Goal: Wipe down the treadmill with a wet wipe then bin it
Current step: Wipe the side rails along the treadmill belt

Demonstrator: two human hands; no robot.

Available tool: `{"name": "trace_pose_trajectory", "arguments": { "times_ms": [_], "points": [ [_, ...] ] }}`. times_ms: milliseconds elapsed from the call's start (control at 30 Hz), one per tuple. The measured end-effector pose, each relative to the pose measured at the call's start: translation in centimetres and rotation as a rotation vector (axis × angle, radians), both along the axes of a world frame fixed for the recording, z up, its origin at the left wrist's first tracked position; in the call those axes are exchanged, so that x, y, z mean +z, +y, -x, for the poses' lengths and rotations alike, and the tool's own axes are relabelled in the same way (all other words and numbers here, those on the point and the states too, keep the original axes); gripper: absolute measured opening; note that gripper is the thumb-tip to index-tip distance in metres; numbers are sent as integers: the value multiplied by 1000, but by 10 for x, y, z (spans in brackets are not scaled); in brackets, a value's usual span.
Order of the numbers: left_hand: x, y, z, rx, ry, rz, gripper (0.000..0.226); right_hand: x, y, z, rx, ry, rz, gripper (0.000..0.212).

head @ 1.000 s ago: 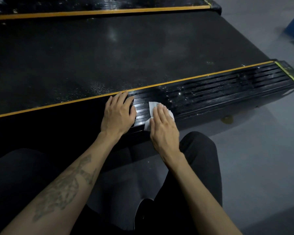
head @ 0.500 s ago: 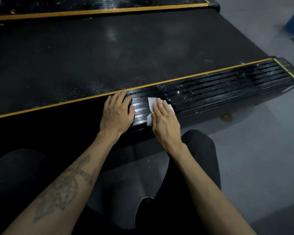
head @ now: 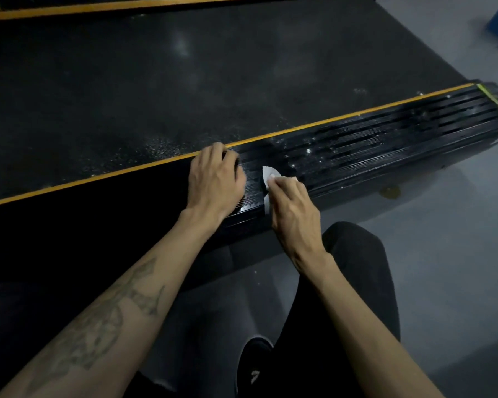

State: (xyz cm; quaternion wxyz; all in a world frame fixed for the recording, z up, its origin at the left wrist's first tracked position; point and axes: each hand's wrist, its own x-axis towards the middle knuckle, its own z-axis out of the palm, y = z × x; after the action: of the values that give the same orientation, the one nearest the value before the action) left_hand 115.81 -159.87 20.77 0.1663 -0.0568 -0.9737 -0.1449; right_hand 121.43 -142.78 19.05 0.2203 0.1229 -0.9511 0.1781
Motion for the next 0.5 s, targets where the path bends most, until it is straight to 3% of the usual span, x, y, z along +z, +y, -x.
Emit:
{"name": "trace_pose_trajectory", "arguments": {
  "times_ms": [167,333,500],
  "points": [
    [-13,18,11,-24,-43,-5,50,-12,1,4,-19,21,3,33],
    [-12,25,-6,15,-195,35,55,-7,1,-7,-80,-74,17,38],
    [-8,31,-14,39,-256,43,55,-1,9,-9,7,-206,-58,41]
  ]
}}
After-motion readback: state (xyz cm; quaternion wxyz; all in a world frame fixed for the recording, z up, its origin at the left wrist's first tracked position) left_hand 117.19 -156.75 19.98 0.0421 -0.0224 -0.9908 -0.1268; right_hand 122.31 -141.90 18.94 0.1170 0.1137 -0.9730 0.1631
